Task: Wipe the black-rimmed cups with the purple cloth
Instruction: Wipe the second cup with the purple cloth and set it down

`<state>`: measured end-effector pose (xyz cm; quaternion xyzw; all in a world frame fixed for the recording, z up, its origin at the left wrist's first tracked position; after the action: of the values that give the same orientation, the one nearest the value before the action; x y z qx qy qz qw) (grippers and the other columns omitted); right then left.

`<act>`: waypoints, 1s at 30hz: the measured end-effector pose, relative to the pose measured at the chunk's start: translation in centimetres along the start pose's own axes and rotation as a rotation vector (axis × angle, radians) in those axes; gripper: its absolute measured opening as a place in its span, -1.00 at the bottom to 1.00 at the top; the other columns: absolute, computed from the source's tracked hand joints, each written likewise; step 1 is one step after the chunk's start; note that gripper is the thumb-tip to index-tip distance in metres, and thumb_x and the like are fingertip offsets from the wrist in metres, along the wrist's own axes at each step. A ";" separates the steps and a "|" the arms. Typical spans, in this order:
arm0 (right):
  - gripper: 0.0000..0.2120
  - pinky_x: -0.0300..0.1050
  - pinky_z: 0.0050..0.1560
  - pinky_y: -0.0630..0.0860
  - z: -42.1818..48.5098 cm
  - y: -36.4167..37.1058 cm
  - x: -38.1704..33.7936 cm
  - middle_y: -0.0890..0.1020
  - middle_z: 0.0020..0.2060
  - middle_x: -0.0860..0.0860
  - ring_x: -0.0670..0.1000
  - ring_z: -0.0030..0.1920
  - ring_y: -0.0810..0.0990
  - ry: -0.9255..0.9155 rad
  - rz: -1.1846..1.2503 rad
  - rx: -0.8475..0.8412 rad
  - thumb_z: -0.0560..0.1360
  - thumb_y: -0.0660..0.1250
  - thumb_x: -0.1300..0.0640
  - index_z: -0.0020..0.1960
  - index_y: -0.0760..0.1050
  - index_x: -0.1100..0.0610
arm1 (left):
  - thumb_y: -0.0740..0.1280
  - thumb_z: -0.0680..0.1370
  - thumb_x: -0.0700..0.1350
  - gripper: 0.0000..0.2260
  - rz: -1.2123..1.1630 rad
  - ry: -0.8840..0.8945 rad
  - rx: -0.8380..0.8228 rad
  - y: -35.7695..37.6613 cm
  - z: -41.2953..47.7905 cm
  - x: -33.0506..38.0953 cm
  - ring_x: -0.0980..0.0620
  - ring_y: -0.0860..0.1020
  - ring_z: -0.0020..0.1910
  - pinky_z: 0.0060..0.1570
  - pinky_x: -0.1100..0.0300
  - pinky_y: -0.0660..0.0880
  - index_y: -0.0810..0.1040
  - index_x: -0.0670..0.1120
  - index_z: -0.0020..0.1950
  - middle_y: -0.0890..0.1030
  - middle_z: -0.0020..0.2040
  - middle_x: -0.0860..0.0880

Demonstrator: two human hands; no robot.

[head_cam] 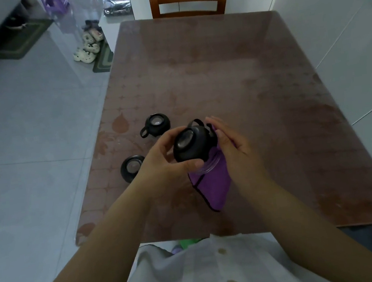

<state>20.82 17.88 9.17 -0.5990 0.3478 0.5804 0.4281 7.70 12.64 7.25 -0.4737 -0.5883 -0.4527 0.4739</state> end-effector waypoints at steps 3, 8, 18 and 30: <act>-0.74 -0.17 0.35 0.35 -0.2 -1.2 0.6 0.51 0.18 -0.19 -0.24 0.24 0.44 0.056 -0.006 0.069 0.60 0.15 0.11 0.12 0.44 -0.24 | 0.59 0.18 -0.16 -0.35 0.089 0.016 0.035 -0.5 -0.2 0.6 0.24 0.56 0.13 0.10 0.23 0.56 0.46 0.20 0.18 0.59 0.10 0.27; -0.74 -0.41 0.31 0.28 -0.9 0.0 -1.4 0.43 0.26 -0.25 -0.38 0.27 0.36 -0.052 -0.055 -0.047 0.58 0.13 0.07 0.18 0.37 -0.25 | 0.58 0.25 -0.16 -0.38 0.233 0.056 0.097 -0.3 -0.4 1.2 0.29 0.52 0.13 0.01 0.37 0.54 0.43 0.20 0.20 0.53 0.11 0.29; -0.72 -0.43 0.21 0.32 -1.7 -0.8 -0.3 0.45 0.17 -0.22 -0.26 0.21 0.44 -0.142 -0.177 0.038 0.60 0.09 0.11 0.24 0.33 -0.20 | 0.56 0.24 -0.04 -0.43 0.165 0.003 0.209 -0.6 -1.0 1.0 0.16 0.56 0.08 0.02 0.25 0.54 0.44 0.13 0.18 0.53 0.07 0.25; -0.28 -0.32 0.20 0.39 -1.5 -0.5 0.1 0.45 0.25 -0.04 -0.03 0.24 0.42 -0.148 -0.302 0.008 0.22 0.47 -0.17 0.31 0.29 -0.11 | 0.48 0.15 0.15 -0.30 0.183 -0.084 0.114 0.8 -1.5 1.2 0.20 0.53 0.11 -0.04 0.33 0.49 0.38 0.11 0.26 0.51 0.14 0.20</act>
<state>21.88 16.71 9.07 -0.5982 0.2237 0.5508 0.5373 8.53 11.39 8.70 -0.5161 -0.5868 -0.3531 0.5144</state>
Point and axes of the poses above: each hand's wrist, its own z-axis towards the middle knuckle, its own y-axis out of the palm, x = y × z, the point moved 8 cm from there along z, towards the middle knuckle
